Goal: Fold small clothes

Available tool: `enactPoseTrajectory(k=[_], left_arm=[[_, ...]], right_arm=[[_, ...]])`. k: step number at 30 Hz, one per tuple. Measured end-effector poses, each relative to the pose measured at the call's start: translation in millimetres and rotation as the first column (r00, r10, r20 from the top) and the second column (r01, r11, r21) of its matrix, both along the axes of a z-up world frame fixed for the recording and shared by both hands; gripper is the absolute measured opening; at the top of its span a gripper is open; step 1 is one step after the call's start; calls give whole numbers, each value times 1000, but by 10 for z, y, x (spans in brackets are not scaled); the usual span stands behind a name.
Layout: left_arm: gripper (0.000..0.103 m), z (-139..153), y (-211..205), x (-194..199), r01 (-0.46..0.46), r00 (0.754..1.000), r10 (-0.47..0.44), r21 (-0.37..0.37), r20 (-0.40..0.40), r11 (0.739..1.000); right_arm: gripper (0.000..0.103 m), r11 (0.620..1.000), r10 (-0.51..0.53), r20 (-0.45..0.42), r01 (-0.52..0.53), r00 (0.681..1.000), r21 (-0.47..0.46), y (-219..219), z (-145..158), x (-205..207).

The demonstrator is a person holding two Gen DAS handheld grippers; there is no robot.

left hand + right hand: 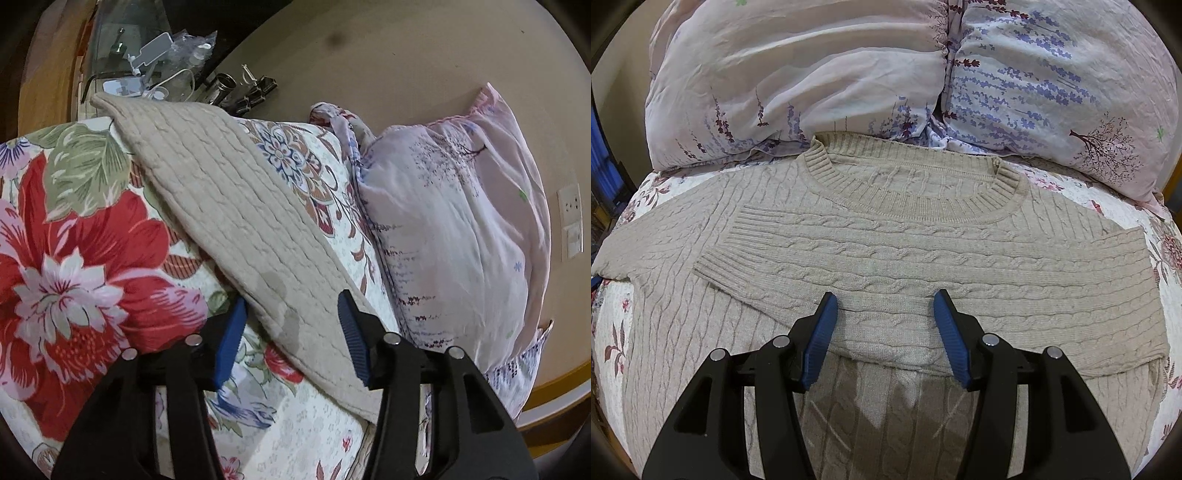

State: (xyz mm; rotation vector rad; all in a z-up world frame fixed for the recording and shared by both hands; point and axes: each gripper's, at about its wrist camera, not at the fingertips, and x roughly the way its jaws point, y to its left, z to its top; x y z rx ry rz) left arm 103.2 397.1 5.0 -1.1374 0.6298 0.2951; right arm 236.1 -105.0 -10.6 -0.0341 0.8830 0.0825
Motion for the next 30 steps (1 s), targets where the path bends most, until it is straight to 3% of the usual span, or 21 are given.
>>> enactPoseTrajectory(k=[7,10,12,20,23,27,30], left_arm=[[32,-51,70,-17,-20,1000,20,-29,-1,999],[24,-72,96,-33,-33,999,33,-48,-9,998],[13,-62,101,-28,-35,999,34,-42,-12,999],[6,255,-35,70,-1,999,-2,81,35,997],[5,467,-186,163,34,995,-46,134,87,990],[5,778,-569,354,114,974,-150,209,169,971],[5,962,-989,540,199,940,-255,246,226,949]], right_arm=[[57,1000,-6,5,6,1000,5,4,-7,-8],[57,1000,-5,6,5,1000,8,0,-9,-10],[57,1000,-4,6,4,1000,10,1,-13,-9],[58,1000,4,2,-4,1000,21,4,-15,-6],[67,996,8,-16,-6,1000,94,-95,24,-14],[71,992,-13,-4,13,1000,128,-235,75,-92],[71,989,-28,9,26,1000,144,-360,112,-159]])
